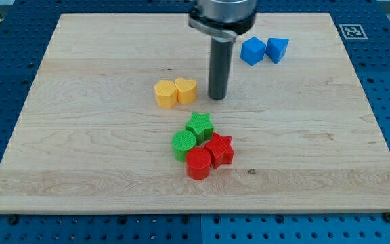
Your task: Slide the hexagon towards the center left side of the board
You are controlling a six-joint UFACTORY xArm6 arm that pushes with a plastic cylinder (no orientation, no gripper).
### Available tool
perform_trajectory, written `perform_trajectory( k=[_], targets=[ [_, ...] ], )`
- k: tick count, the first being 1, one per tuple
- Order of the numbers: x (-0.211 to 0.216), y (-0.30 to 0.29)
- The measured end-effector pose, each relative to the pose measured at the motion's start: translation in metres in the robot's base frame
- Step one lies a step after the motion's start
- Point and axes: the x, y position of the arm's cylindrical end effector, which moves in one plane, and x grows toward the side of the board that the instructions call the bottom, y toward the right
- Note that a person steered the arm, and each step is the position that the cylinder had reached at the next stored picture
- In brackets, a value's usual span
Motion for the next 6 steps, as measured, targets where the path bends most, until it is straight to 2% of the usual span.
perform_trajectory(
  k=[2,6],
  targets=[
    [0.002,-0.070],
    [0.006,-0.107]
  ],
)
